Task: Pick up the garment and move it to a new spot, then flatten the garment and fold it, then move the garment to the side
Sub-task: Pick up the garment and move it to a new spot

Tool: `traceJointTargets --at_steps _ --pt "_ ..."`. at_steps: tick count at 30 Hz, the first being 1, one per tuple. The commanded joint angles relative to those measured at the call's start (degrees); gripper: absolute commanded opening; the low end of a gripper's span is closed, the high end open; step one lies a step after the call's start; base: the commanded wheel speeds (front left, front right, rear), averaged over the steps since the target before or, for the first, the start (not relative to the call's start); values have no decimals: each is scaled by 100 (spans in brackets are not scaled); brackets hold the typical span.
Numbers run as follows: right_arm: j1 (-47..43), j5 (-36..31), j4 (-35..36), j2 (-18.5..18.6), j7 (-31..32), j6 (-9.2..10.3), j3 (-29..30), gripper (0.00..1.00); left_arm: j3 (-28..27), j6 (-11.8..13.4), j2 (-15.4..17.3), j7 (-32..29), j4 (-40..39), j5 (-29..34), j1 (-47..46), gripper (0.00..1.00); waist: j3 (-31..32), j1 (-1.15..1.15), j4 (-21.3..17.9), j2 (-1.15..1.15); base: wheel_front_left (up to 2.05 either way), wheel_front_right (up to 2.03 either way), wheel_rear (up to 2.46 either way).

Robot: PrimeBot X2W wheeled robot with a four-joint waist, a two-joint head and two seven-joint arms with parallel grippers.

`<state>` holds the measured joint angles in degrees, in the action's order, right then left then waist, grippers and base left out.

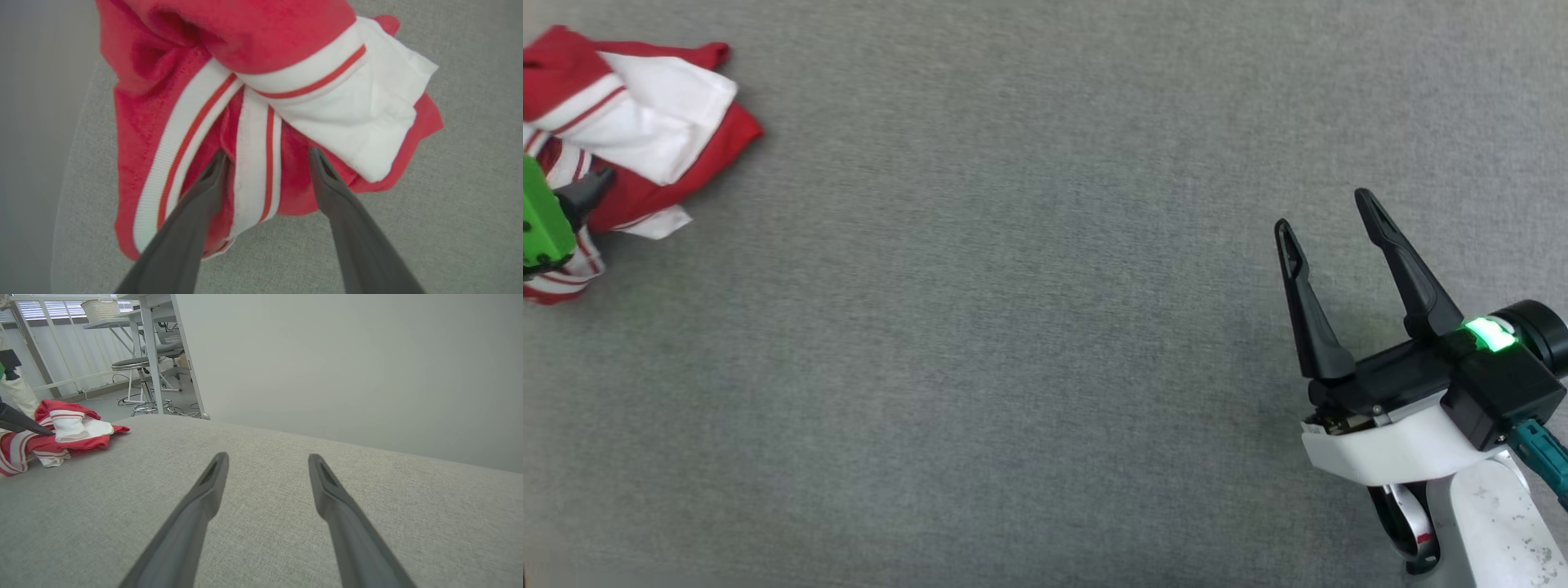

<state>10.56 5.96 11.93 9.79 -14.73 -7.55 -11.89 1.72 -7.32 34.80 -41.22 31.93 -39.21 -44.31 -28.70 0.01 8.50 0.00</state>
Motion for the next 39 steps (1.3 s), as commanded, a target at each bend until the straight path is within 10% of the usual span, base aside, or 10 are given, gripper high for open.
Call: traceJointTargets --at_steps 1,9,11,12,39 --pt "103 -36 58 11 -26 6 -11 100 -2 -16 38 -14 130 -84 -149 100 -372 -1 -344 0 0 0 0" --pt "122 -84 153 -15 -26 6 50 100 173 -16 111 -193 930 -292 -318 100 -490 -1 -484 0 0 0 0" --pt "112 -94 158 -13 -27 6 71 100 226 -16 97 -269 1032 -428 -321 11 -485 -1 -483 0 0 0 0" --pt "105 -98 159 -12 -27 6 85 100 258 -16 95 -258 1046 -490 -327 0 -477 -1 -475 0 0 0 0" --pt "-267 -6 -426 -455 -27 6 330 100 1432 -16 663 2960 236 146 -929 0 1426 -1 -353 0 0 0 0"
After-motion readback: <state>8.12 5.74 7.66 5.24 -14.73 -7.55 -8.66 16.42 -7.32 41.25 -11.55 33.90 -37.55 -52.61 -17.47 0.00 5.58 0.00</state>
